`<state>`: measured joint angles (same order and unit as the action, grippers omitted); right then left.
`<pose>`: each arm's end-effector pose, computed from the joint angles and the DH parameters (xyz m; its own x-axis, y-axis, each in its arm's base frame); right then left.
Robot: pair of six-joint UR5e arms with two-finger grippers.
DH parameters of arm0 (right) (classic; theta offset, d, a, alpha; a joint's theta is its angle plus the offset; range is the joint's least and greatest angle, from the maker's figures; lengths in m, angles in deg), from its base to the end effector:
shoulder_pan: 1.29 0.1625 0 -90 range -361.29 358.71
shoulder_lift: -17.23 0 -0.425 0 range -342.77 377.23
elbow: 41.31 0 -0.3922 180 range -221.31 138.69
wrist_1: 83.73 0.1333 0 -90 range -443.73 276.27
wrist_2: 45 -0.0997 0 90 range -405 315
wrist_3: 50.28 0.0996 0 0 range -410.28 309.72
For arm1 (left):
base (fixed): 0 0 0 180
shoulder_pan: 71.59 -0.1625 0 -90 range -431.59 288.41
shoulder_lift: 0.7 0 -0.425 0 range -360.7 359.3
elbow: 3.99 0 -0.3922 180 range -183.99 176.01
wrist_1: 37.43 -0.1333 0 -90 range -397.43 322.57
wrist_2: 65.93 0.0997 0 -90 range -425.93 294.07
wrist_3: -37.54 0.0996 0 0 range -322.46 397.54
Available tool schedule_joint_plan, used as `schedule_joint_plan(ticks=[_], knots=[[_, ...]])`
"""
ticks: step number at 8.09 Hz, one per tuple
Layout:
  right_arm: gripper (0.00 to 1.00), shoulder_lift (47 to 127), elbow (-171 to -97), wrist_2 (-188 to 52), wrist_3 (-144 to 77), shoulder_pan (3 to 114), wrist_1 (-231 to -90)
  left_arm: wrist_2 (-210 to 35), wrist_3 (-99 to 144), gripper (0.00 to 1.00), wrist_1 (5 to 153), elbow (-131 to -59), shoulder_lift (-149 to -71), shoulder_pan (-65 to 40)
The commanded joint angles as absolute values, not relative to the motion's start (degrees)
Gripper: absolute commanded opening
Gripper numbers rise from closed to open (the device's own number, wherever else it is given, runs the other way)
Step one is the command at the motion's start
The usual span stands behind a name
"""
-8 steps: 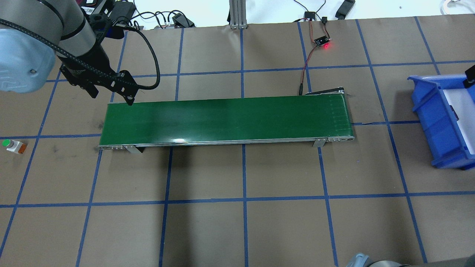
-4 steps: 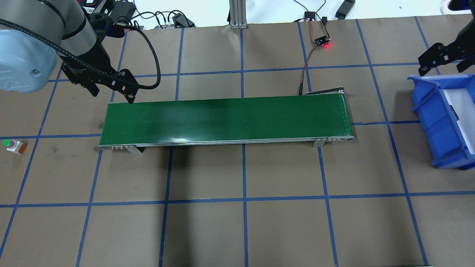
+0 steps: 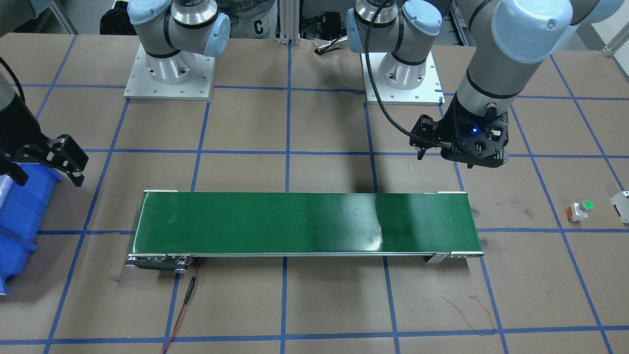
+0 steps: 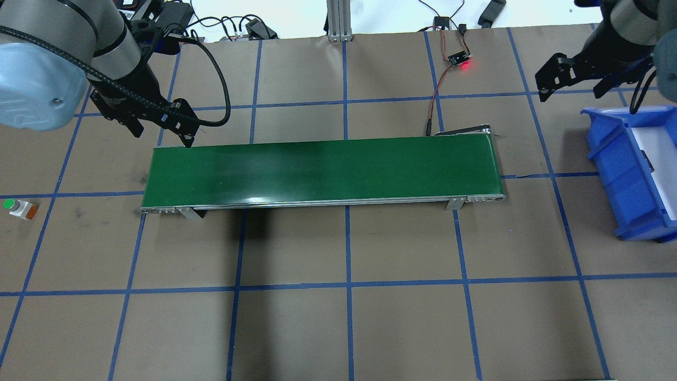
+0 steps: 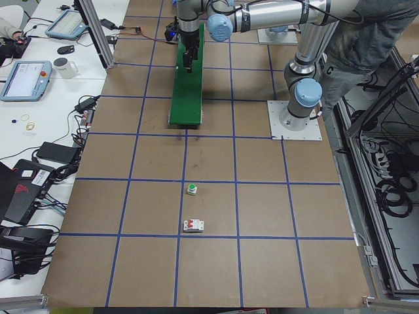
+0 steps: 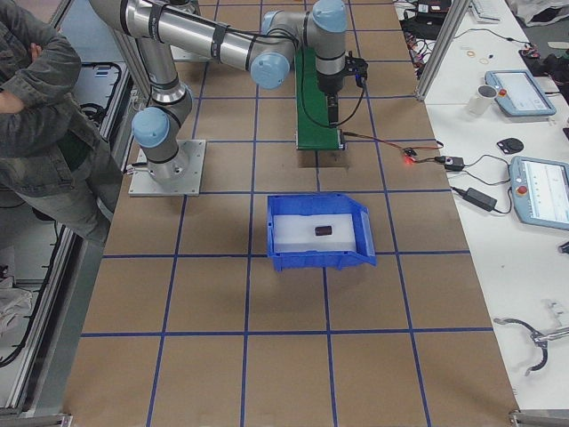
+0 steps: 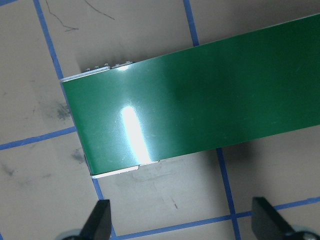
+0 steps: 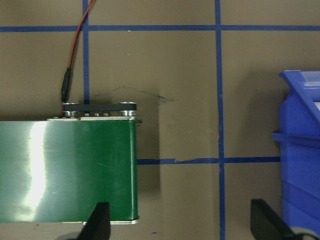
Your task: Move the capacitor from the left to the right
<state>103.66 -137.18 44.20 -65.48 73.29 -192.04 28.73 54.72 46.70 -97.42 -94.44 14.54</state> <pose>-0.0103 -0.5441 0.4393 -0.9996 0.0048 0.0271 0.0006 0.9883 -0.1524 -0.0902 -0.5216 0.4361 -0.9701 0.2321 -0.0709 0.2293 0.9723 0.0457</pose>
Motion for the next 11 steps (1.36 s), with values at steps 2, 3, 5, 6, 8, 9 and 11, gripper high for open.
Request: schedule_joint_plan(ticks=[2,3,5,6,8,9,11], knots=[[1.0,104.6,-137.2,44.6,-55.7,81.1,-192.0,28.6,54.9,1.0,46.5,-97.4,-94.5,14.5],[1.0,104.6,-137.2,44.6,-52.9,83.1,-191.9,28.6,54.9,1.0,46.5,-97.4,-94.5,14.5],[1.0,104.6,-137.2,45.4,-47.8,87.2,-191.9,28.6,54.9,1.0,46.5,-97.4,-94.6,14.5],[1.0,104.6,-137.3,47.6,-44.3,89.7,-191.9,28.6,54.9,1.0,46.5,-97.4,-94.5,14.5],[1.0,104.2,-137.6,48.3,-39.6,94.1,-192.1,28.6,54.9,1.0,46.6,-97.4,-94.5,14.5],[1.0,104.2,-137.5,48.5,-40.3,94.2,-192.1,28.6,54.7,1.0,46.6,-97.5,-94.6,14.5],[1.0,104.1,-137.5,50.0,-40.6,94.2,-192.2,28.6,54.6,1.0,46.6,-97.5,-95.0,14.5]])
